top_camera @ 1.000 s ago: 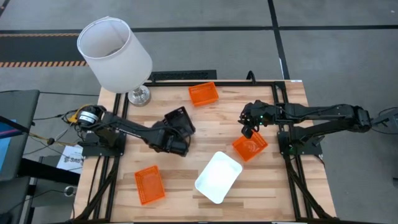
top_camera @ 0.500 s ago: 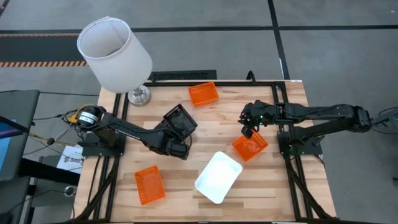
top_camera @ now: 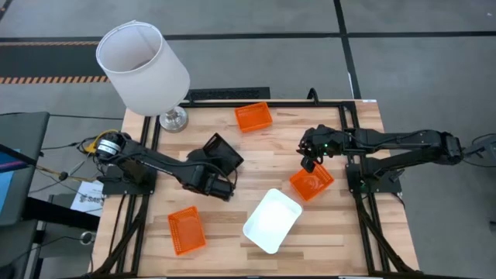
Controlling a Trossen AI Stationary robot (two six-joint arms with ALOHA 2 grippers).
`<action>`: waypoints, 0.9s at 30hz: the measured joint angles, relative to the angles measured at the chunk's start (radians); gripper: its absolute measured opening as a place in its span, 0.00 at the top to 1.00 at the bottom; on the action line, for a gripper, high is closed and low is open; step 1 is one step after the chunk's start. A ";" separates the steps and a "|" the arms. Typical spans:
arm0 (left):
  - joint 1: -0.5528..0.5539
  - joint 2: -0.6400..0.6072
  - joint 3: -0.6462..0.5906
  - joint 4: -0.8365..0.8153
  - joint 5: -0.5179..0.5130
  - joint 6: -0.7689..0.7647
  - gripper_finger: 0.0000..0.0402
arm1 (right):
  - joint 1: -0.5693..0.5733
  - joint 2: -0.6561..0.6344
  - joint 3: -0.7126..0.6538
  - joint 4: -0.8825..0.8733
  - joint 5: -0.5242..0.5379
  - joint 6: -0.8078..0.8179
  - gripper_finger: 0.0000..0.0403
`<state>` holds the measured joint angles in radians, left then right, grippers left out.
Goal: Stack baskets by color
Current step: Stack the bottom orange bin on the top orange bin
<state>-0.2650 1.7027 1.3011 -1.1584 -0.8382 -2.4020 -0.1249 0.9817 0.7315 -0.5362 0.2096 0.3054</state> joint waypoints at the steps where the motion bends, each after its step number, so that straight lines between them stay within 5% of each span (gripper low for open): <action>1: 0.006 -0.001 0.003 -0.016 -0.027 0.008 0.72 | 0.000 0.000 0.000 0.000 0.000 0.000 0.69; 5: 0.055 -0.002 0.002 -0.001 -0.093 0.108 0.72 | 0.000 0.000 0.000 0.003 0.000 0.000 0.69; 15: 0.194 -0.002 0.002 0.230 -0.080 0.695 0.72 | 0.000 0.000 0.000 0.024 0.000 0.000 0.69; 22: 0.309 -0.034 0.002 0.315 0.224 1.301 0.72 | 0.000 0.000 0.000 0.036 0.000 0.001 0.69; 27: 0.306 -0.044 0.001 0.167 0.527 1.469 0.72 | 0.000 0.000 0.000 0.020 0.000 0.026 0.69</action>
<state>0.0412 1.6586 1.3025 -0.9916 -0.3112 -0.9329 -0.1248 0.9817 0.7315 -0.5161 0.2093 0.3311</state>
